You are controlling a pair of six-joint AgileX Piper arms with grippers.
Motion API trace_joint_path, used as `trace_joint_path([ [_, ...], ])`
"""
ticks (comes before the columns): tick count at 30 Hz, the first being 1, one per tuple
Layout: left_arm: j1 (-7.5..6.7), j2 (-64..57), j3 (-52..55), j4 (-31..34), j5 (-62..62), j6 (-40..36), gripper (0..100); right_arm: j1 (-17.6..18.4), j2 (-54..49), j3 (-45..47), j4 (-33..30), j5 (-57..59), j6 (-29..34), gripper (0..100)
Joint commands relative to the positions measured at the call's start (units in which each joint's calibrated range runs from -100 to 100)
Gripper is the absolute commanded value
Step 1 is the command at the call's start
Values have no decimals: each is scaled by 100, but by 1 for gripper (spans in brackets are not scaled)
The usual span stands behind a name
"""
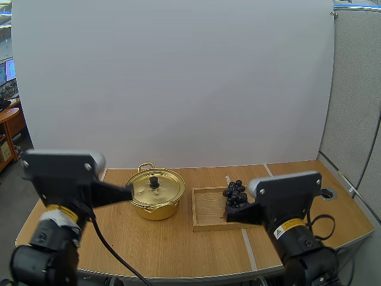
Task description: Open the pot, put the grape inside, and close it
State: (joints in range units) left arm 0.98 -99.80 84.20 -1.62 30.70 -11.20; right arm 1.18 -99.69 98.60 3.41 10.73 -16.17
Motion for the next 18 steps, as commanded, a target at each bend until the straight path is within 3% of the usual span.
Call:
trace_joint_path([
  [1,-4,-20,-1119,23,-295,-29,0,-16,-31,-996,-23,238,34,0],
  [18,-4,-20,-3513,23,-379,-21,0,-16,-31,-4758,-23,3576,34,0],
])
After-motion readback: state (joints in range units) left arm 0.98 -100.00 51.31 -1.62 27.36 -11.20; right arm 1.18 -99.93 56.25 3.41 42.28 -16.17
